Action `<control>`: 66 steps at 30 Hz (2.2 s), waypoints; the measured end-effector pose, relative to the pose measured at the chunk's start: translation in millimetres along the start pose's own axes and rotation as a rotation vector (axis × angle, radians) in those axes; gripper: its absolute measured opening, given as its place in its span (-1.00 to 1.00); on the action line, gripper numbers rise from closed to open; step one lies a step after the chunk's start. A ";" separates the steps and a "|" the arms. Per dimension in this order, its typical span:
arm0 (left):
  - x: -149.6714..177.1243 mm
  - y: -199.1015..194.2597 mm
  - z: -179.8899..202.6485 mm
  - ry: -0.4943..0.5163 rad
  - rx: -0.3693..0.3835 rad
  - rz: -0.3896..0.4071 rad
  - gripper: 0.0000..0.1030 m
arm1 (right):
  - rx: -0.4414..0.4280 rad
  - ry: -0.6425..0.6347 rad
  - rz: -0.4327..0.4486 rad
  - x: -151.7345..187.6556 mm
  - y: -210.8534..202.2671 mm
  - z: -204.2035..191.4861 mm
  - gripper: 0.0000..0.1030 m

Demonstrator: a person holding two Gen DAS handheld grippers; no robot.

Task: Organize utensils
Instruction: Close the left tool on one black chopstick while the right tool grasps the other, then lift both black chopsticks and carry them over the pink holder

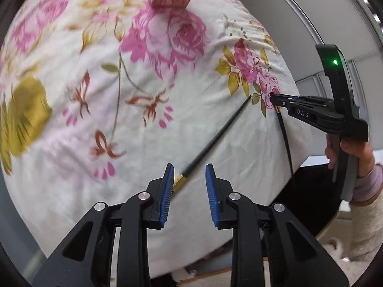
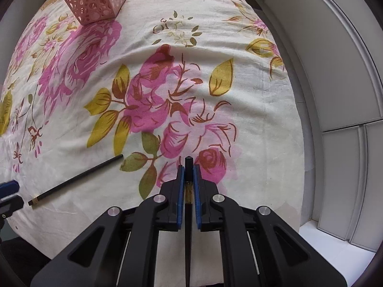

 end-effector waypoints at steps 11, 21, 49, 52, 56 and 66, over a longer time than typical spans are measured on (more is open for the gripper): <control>26.9 16.0 -46.9 -0.767 0.116 -0.021 -0.03 | -0.178 0.017 0.088 17.6 -6.4 40.7 -0.85; -5.8 31.2 -8.7 -0.899 -0.268 0.064 0.47 | -0.381 0.038 0.105 21.1 13.9 68.7 -0.85; -75.1 58.5 57.0 -0.109 -0.422 0.005 0.38 | -0.457 0.212 -0.113 -21.1 28.1 68.3 -0.52; -81.0 53.9 67.7 -0.029 -0.414 0.044 0.05 | -0.330 0.154 -0.074 -15.3 23.2 60.5 -0.85; -62.0 37.4 54.6 -0.013 -0.334 0.106 -0.88 | -0.226 0.147 0.035 1.7 14.2 45.0 -0.86; 29.3 -60.5 44.7 0.122 -0.034 0.511 -0.89 | -0.194 0.150 0.413 61.8 -64.7 38.1 -0.86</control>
Point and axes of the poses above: each gripper's, at about its wrist camera, not at the fingertips, and y roughly the way its jaws point, z to its right, x to its underside, the point moved 1 cm from there along y, roughly the way its jaws point, and after that the axes turned 15 degrees about -y, right-handed, at the moved point
